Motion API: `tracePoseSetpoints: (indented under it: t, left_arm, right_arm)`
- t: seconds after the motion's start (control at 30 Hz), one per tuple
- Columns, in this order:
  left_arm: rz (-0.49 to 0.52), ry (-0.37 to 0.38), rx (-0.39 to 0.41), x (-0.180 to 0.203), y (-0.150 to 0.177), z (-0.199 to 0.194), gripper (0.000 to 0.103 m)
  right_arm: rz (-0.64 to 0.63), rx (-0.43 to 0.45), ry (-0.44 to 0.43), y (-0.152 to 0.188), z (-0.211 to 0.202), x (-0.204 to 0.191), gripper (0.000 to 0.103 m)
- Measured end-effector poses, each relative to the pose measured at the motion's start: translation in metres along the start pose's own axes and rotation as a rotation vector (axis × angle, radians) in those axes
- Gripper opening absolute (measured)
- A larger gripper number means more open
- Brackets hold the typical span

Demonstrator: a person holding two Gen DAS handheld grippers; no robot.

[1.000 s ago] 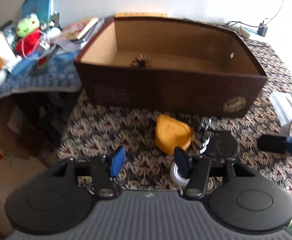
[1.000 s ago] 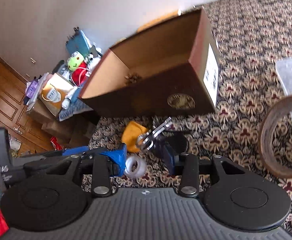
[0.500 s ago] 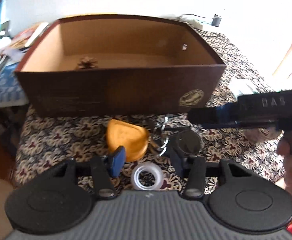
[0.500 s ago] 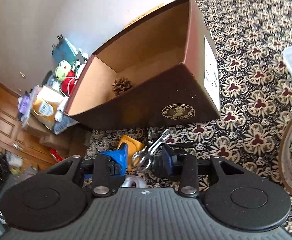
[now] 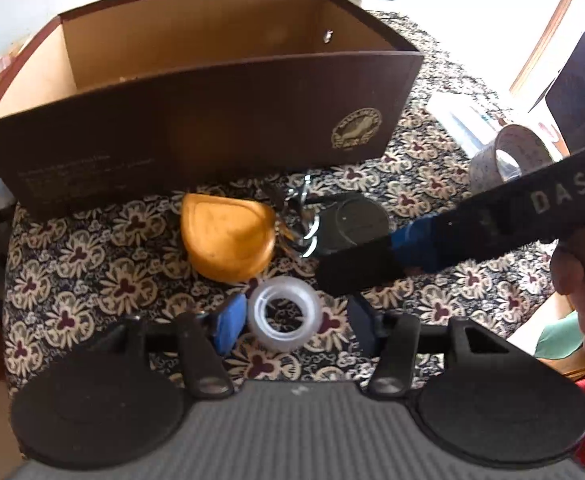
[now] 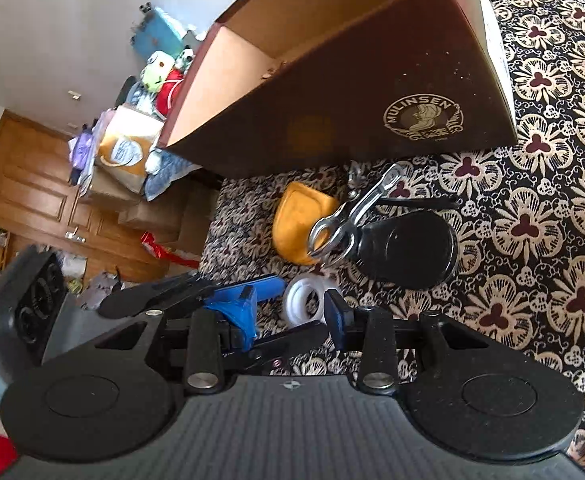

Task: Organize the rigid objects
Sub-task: 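Grasp the clear tape roll with the right tool and lift it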

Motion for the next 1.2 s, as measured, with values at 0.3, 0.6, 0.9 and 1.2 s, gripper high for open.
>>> tracePoseSetpoints:
  t: [0.3, 0.6, 0.9, 1.2]
  left_arm:
    - [-0.027, -0.032, -0.034, -0.002, 0.006, 0.011, 0.043]
    - [-0.058, -0.067, -0.005, 0.004, 0.012, 0.008, 0.042]
    - [-0.046, -0.061, 0.039, 0.027, 0.008, -0.006, 0.042]
    - [0.096, 0.022, 0.154, 0.083, -0.032, -0.032, 0.042]
  right_arm:
    - [-0.103, -0.023, 0.111, 0.003, 0.024, -0.004, 0.008]
    - [-0.123, -0.014, 0.139, 0.008, 0.026, 0.0, 0.0]
    - [-0.105, 0.061, 0.119, 0.018, -0.013, 0.001, 0.0]
    - [-0.103, 0.276, 0.152, 0.007, -0.096, -0.009, 0.0]
Point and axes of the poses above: each gripper's, at about its wrist camera, not at the fingertips, and z roughly the way its jaws point, x to its right, y to its underside, the point moved 2 cm from there along z, roughly the way its jaws point, and after that the axes turned 2 degrees about x, right-handed, at the moved point
